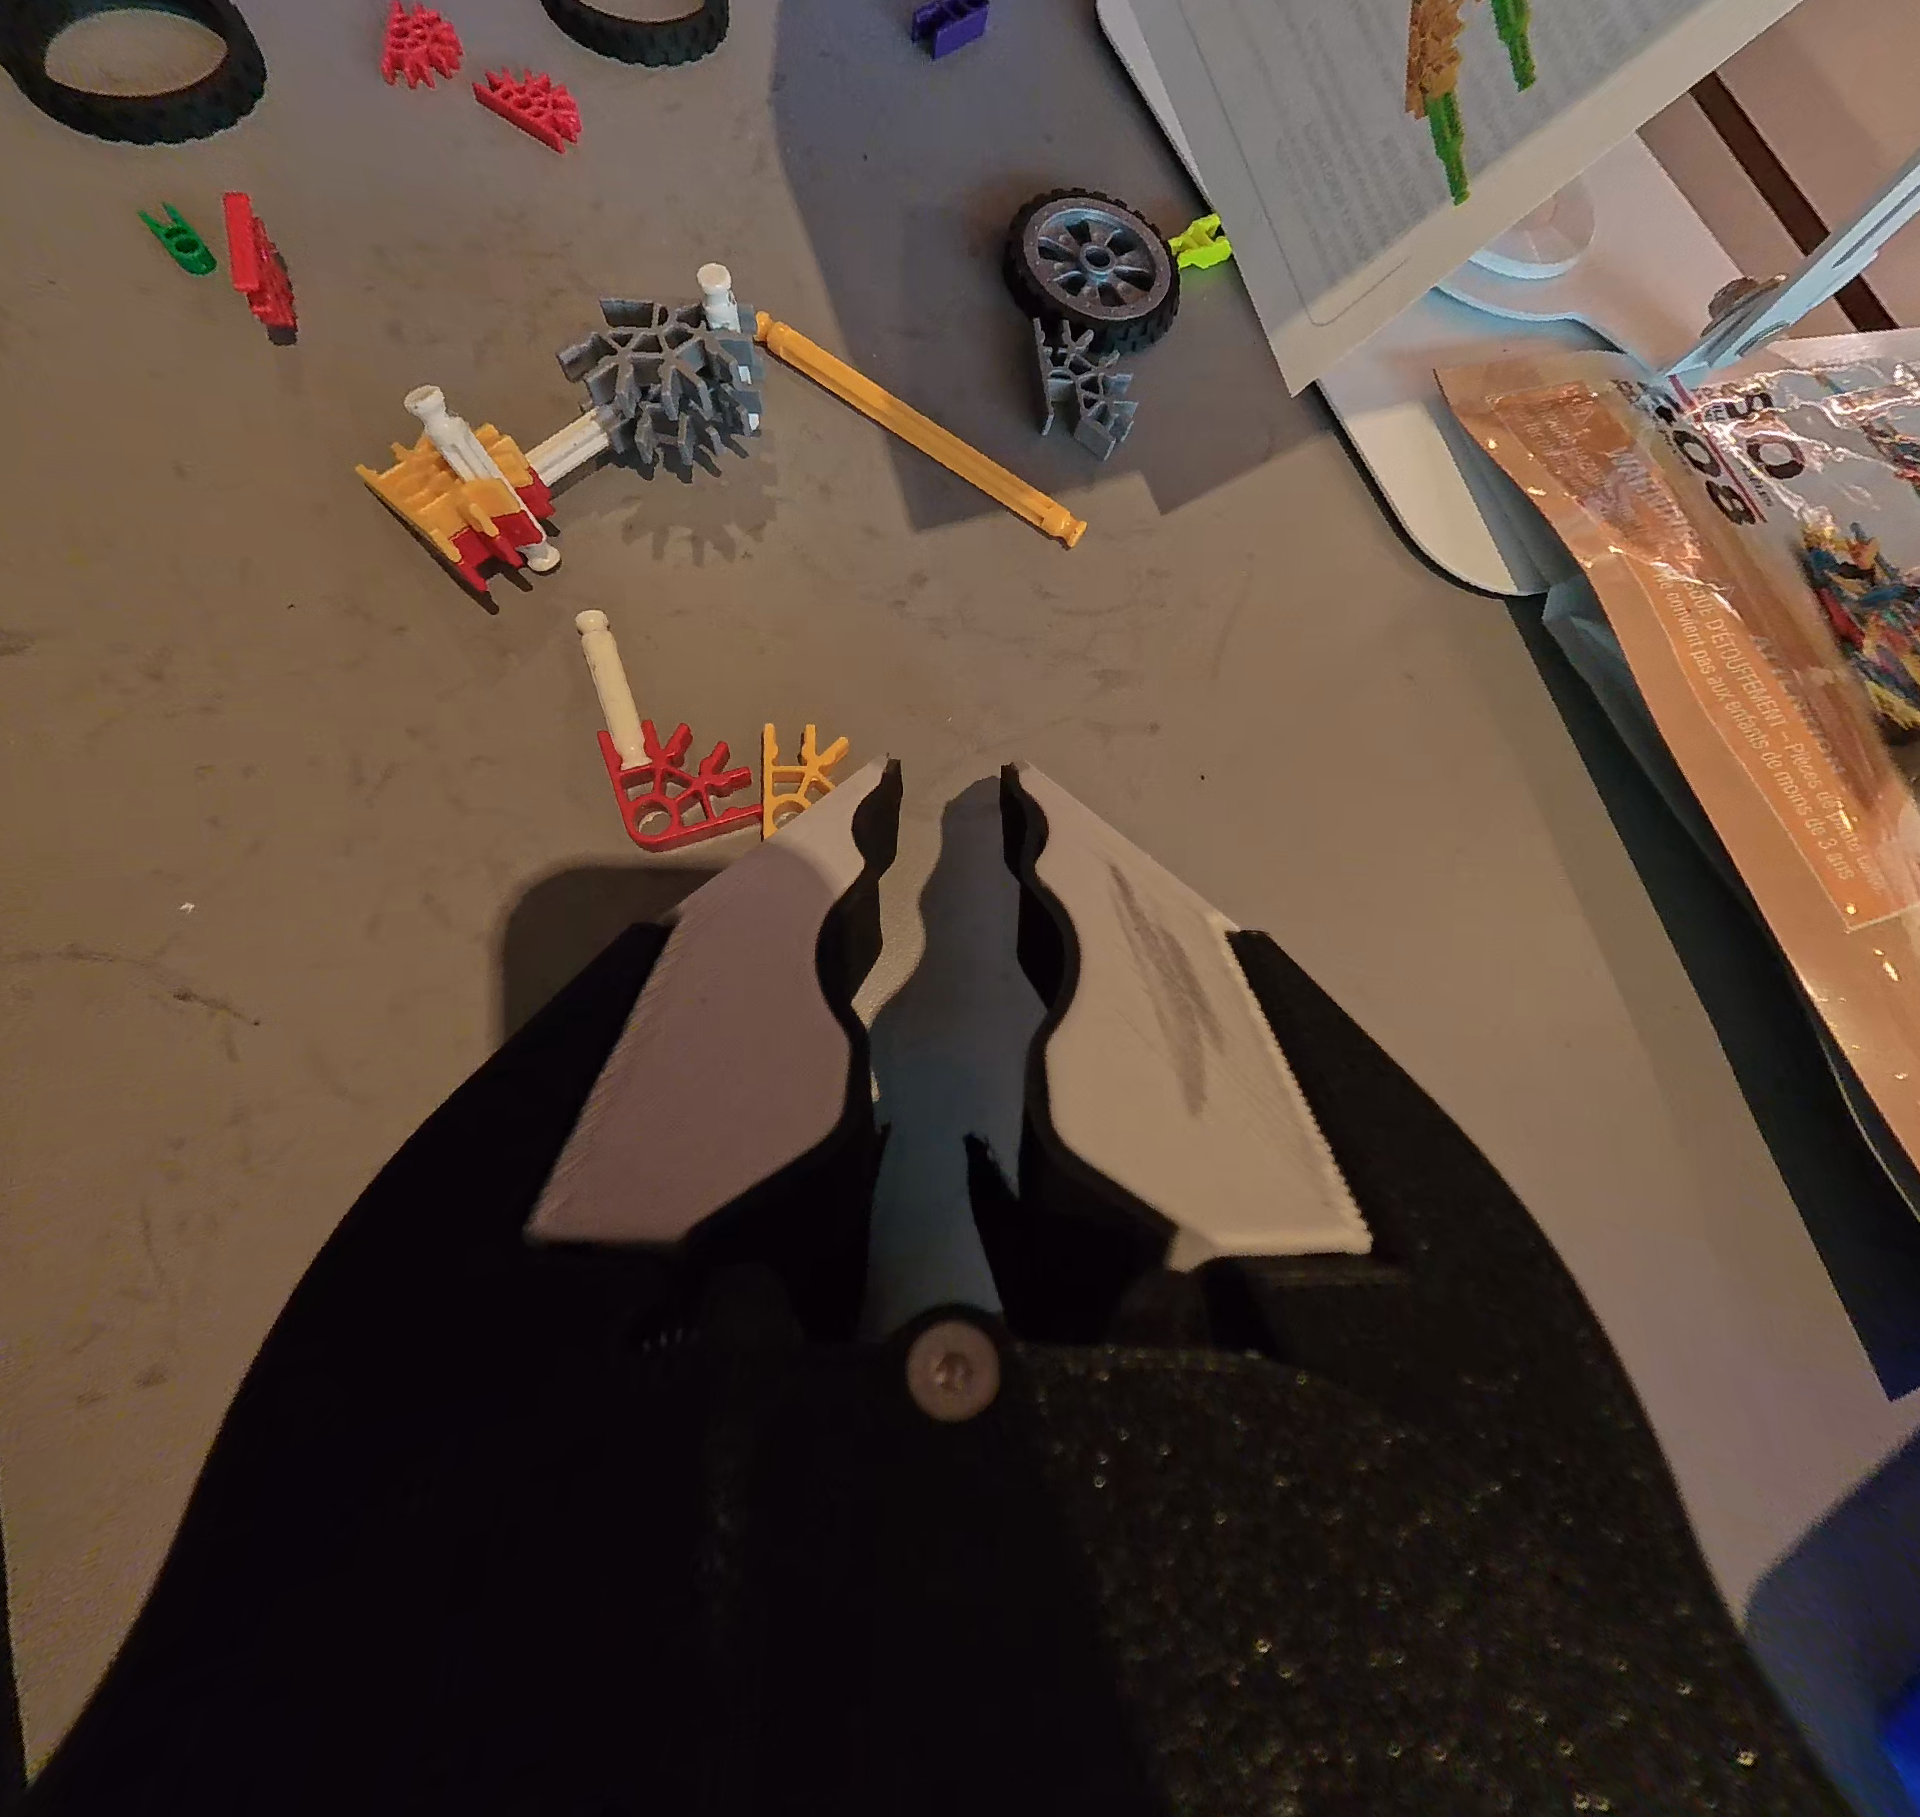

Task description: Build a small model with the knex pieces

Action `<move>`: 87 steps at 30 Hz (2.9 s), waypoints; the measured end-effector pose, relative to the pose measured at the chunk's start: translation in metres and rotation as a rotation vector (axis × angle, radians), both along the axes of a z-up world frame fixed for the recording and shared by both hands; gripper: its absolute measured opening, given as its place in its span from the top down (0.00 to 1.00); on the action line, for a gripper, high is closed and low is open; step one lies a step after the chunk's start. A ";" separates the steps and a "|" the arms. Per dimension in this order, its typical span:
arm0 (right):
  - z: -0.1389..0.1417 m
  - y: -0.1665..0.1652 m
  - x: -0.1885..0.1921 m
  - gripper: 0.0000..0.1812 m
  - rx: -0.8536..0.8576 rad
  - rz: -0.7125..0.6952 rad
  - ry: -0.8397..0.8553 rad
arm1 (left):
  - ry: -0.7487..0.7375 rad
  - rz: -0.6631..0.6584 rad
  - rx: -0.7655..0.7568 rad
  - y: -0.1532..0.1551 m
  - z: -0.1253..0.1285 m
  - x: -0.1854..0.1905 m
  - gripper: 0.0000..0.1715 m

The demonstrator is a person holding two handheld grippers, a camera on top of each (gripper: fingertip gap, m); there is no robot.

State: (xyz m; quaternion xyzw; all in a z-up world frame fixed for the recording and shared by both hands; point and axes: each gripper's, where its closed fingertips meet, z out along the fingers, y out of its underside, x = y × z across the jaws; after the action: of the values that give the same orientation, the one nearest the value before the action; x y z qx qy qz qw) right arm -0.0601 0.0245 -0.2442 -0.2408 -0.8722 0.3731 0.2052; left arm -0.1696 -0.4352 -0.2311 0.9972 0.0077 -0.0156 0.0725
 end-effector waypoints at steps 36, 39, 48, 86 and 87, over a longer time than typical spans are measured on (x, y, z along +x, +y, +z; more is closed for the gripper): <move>0.000 0.000 0.001 0.90 0.002 0.005 0.004 | -0.096 0.000 -0.003 -0.001 -0.008 0.025 0.70; 0.000 0.000 0.001 0.90 0.003 0.005 0.005 | -0.051 -0.014 -0.016 0.001 -0.009 0.022 0.75; 0.000 -0.001 0.001 0.90 0.004 0.007 0.007 | -0.038 0.004 0.020 0.002 -0.009 0.018 0.82; 0.000 -0.001 0.001 0.90 0.002 0.010 0.004 | -0.106 0.019 0.095 0.017 -0.005 0.020 0.74; 0.000 -0.001 0.001 0.90 0.002 0.010 0.004 | -0.100 0.021 0.090 0.017 -0.006 0.020 0.76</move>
State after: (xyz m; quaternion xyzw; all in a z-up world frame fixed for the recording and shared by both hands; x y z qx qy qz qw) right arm -0.0587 0.0236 -0.2445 -0.2355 -0.8733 0.3738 0.2054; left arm -0.1495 -0.4184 -0.2371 0.9989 0.0154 0.0354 0.0283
